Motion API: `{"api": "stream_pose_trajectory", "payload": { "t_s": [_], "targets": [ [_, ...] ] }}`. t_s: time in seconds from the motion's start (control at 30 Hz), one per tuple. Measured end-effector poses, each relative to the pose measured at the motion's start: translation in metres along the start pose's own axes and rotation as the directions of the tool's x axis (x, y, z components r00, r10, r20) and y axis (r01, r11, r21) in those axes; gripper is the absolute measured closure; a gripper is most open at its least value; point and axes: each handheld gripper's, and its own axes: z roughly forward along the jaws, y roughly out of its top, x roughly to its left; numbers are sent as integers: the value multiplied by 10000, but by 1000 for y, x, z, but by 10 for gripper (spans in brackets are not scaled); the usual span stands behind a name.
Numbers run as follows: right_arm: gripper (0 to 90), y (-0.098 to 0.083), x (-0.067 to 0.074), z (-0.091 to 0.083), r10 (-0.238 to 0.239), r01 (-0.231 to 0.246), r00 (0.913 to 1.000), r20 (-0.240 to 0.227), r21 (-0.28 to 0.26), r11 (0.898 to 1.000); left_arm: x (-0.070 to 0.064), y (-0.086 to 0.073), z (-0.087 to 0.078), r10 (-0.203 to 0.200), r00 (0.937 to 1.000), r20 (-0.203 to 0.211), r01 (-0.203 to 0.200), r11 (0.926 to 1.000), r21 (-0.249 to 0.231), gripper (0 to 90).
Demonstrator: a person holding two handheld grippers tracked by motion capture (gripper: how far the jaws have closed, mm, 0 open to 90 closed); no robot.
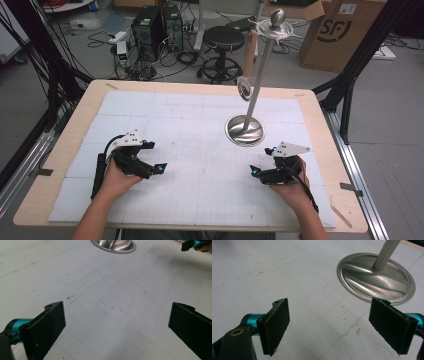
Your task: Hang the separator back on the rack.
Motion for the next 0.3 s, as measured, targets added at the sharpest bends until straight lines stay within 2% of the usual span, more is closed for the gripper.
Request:
{"api": "stream_pose_trajectory", "payload": {
  "t_s": [0.3],
  "targets": [
    [157,-8,-2,-2,174,-175,9998,31,111,9998,8,-2,4,-417,9990,-148,416,9991,-96,16]
  ]
}}
